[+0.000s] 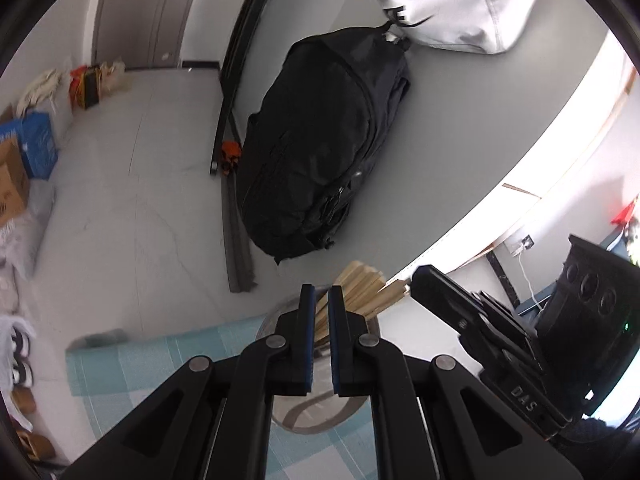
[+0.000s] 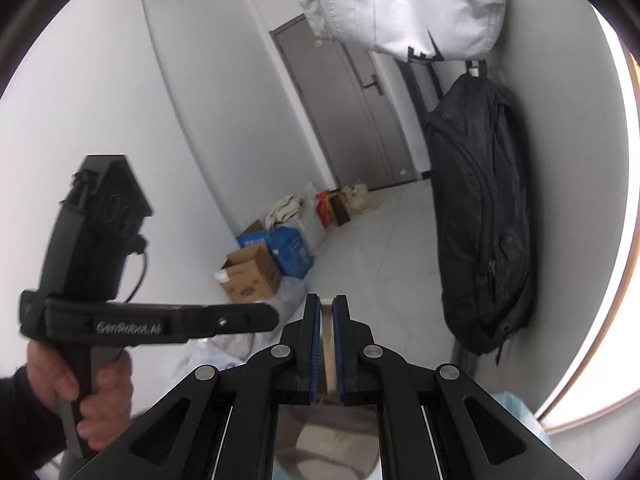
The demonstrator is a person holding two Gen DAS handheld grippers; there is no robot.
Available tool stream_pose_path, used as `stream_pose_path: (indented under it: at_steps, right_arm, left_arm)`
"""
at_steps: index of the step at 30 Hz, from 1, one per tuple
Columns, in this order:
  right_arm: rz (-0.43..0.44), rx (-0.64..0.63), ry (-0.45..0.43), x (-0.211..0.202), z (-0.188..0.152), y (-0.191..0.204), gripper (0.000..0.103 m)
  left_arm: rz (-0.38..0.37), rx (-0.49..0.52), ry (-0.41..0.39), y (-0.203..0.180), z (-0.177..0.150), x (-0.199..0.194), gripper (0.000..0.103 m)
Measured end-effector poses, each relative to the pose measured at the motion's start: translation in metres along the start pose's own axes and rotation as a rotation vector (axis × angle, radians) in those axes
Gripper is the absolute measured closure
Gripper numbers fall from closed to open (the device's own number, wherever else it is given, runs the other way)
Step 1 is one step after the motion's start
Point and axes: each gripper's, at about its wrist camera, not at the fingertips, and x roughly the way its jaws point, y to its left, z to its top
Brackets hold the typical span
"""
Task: Organize utensils
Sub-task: 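Lower the chopsticks into the holder and open both grippers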
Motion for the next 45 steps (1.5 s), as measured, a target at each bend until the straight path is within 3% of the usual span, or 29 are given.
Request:
stream_pose_path:
  at_steps: [3,5,10,13,15,22,24,28,35,38,41,45]
  right_arm:
    - [-0.010,0.022,-0.019,-0.017,-0.006,-0.002,0.094]
    - [-0.020,0.040,-0.017,-0.026,-0.010,-0.004,0.087]
    - [-0.047,0.062,-0.020,-0.047,-0.016,-0.002,0.083]
    - [-0.055,0.049,-0.041,-0.061,-0.016,0.004,0.068]
    - [-0.055,0.032,-0.055,-0.073,-0.016,0.012,0.067]
    - [-0.070,-0.012,-0.124,-0.114,-0.010,0.036,0.047]
    - [-0.072,-0.018,-0.143,-0.123,-0.008,0.041,0.039]
    - [-0.085,-0.047,-0.180,-0.146,-0.011,0.054,0.029]
    - [-0.093,-0.115,-0.243,-0.174,-0.024,0.076,0.009]
    - [-0.086,-0.140,-0.262,-0.179,-0.031,0.082,0.001]
    - [-0.089,-0.153,-0.279,-0.185,-0.044,0.086,0.000]
    - [-0.110,-0.131,-0.303,-0.192,-0.061,0.082,0.000]
  left_arm:
    - [-0.006,-0.072,-0.004,0.011,-0.007,-0.006,0.101]
    - [0.002,-0.080,-0.016,0.012,-0.013,-0.014,0.100]
    - [0.065,-0.067,-0.087,-0.005,-0.031,-0.038,0.090]
    - [0.103,-0.048,-0.127,-0.018,-0.039,-0.048,0.090]
    - [0.109,-0.039,-0.144,-0.024,-0.042,-0.055,0.090]
    - [0.136,0.018,-0.228,-0.055,-0.054,-0.086,0.089]
    - [0.136,0.028,-0.245,-0.061,-0.058,-0.094,0.084]
    - [0.144,0.041,-0.316,-0.072,-0.070,-0.113,0.053]
    - [0.204,0.058,-0.435,-0.083,-0.090,-0.136,0.029]
    - [0.237,0.063,-0.491,-0.083,-0.102,-0.145,0.026]
    - [0.290,0.062,-0.531,-0.080,-0.116,-0.150,0.017]
    - [0.322,0.030,-0.583,-0.069,-0.138,-0.153,0.013]
